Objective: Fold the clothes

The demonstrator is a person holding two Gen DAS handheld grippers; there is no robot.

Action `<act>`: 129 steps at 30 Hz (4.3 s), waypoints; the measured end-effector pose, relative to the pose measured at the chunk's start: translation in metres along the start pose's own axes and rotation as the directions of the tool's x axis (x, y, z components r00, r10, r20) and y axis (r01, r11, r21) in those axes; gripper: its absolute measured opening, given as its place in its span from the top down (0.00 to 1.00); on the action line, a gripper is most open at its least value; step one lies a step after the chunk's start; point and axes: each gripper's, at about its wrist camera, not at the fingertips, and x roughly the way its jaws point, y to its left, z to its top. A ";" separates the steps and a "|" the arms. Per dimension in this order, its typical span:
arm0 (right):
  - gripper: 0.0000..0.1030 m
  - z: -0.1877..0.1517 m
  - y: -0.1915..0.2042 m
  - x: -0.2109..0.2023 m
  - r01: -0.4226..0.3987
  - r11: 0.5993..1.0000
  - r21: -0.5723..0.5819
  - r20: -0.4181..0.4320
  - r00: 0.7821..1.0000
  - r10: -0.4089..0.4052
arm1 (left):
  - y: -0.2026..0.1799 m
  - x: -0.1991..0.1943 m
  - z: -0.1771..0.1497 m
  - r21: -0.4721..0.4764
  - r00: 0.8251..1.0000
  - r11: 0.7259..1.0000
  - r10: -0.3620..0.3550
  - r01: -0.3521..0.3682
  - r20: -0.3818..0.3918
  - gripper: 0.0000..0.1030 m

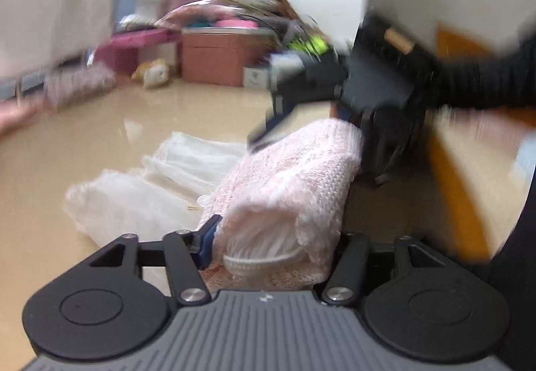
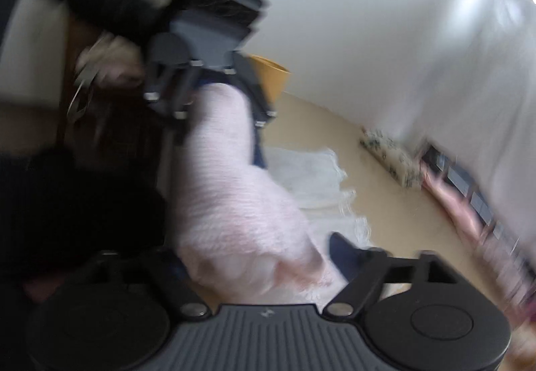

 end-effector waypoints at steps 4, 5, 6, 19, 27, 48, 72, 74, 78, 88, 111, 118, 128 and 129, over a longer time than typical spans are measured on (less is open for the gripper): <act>0.63 -0.007 -0.072 0.013 -0.187 0.857 0.480 0.077 0.982 0.172 | 0.028 -0.003 0.004 -0.202 0.998 0.978 0.056 -0.053 0.009 0.49; 0.59 -0.010 -0.090 0.016 -0.230 0.775 0.589 0.111 0.973 0.204 | 0.035 -0.004 0.005 -0.251 0.997 0.966 0.071 -0.066 0.010 0.49; 0.58 -0.013 -0.109 0.019 -0.269 0.676 0.686 0.149 0.962 0.231 | 0.042 -0.005 0.006 -0.300 0.996 0.951 0.085 -0.078 0.010 0.49; 0.22 -0.038 -0.120 -0.020 -0.083 0.489 0.868 0.114 0.993 -0.035 | 0.107 0.001 0.015 -0.686 0.980 0.709 0.198 -0.161 -0.025 0.02; 0.52 -0.054 -0.129 0.016 -0.025 0.298 0.954 0.047 0.997 -0.067 | 0.124 0.020 0.017 -0.750 0.977 0.640 0.209 -0.167 -0.039 0.38; 0.83 0.013 -0.144 0.020 -0.151 0.282 0.947 0.180 0.980 -0.082 | 0.177 -0.043 0.029 -0.850 0.967 0.522 0.173 0.071 0.187 0.78; 0.77 0.116 -0.401 0.305 -0.135 0.271 0.953 0.134 0.991 0.021 | 0.466 -0.055 0.063 -0.911 0.844 0.199 0.485 -0.361 -0.228 0.54; 0.63 0.117 -0.401 0.296 -0.136 0.291 0.947 0.142 0.990 0.002 | 0.459 -0.064 0.069 -0.905 0.822 0.178 0.512 -0.386 -0.249 0.38; 0.44 0.138 -0.401 0.257 -0.071 0.393 0.917 0.128 0.984 -0.120 | 0.430 -0.092 0.112 -0.823 0.701 0.204 0.651 -0.530 -0.290 0.34; 0.96 0.190 -0.354 0.259 0.206 0.612 0.763 0.104 0.896 -0.431 | 0.366 -0.037 0.128 -0.656 0.442 0.260 0.888 -0.709 -0.126 0.87; 0.88 0.163 -0.352 0.318 0.358 0.487 0.797 -0.009 0.813 -0.582 | 0.408 -0.024 0.054 -0.765 0.577 0.323 0.813 -0.558 -0.078 0.75; 0.87 0.180 -0.356 0.273 0.262 0.569 0.779 0.087 0.854 -0.512 | 0.397 -0.053 0.070 -0.739 0.574 0.394 0.819 -0.548 0.011 0.72; 0.84 0.202 -0.333 0.221 0.222 0.630 0.744 0.077 0.908 -0.411 | 0.354 -0.075 0.126 -0.675 0.595 0.437 0.803 -0.594 -0.003 0.61; 0.83 0.203 -0.324 0.198 0.215 0.637 0.740 0.115 0.893 -0.435 | 0.337 -0.078 0.136 -0.653 0.580 0.452 0.814 -0.608 0.024 0.54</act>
